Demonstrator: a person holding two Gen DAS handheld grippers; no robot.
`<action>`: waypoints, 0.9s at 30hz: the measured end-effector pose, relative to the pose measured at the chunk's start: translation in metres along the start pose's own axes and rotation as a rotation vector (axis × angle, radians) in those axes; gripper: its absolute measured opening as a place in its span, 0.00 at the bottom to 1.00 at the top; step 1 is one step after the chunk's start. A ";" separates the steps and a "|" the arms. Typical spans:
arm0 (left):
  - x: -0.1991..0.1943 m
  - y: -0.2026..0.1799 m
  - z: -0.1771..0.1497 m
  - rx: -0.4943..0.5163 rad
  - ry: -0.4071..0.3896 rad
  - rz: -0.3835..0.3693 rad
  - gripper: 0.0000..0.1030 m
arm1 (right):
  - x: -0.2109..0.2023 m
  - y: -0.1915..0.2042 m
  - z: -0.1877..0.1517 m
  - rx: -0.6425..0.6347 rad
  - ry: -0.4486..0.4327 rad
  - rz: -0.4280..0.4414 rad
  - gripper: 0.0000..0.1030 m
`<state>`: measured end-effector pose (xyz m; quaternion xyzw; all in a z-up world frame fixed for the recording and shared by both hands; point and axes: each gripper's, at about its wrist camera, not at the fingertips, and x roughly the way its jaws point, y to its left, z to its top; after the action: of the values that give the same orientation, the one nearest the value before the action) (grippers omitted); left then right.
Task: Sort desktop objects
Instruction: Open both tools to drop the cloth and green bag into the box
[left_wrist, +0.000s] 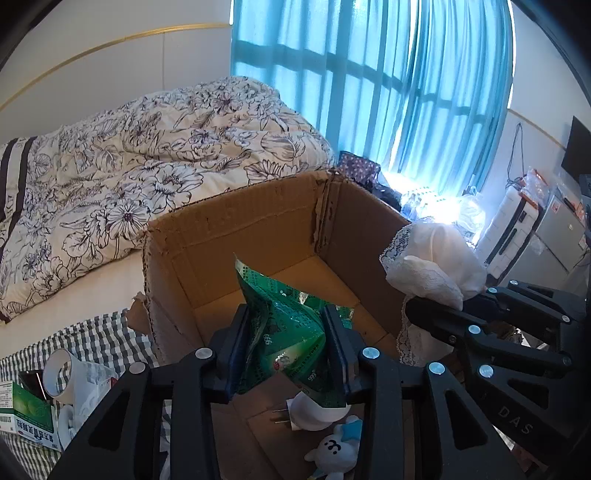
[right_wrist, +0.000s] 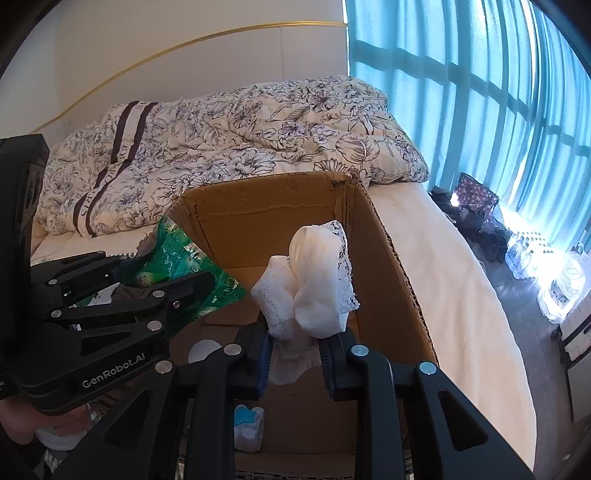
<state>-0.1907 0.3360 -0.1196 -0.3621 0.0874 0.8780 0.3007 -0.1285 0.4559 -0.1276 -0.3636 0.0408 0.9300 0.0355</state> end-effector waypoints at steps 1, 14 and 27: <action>-0.001 0.001 0.000 -0.004 -0.004 0.002 0.42 | 0.000 0.000 0.000 0.000 -0.001 -0.002 0.23; -0.056 0.011 0.016 -0.054 -0.108 0.030 0.60 | -0.042 0.006 0.012 0.010 -0.099 -0.029 0.58; -0.146 0.021 0.016 -0.062 -0.206 0.058 0.60 | -0.109 0.044 0.021 -0.007 -0.178 -0.017 0.58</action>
<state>-0.1311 0.2568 -0.0091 -0.2763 0.0392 0.9211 0.2713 -0.0669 0.4100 -0.0358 -0.2800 0.0310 0.9584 0.0456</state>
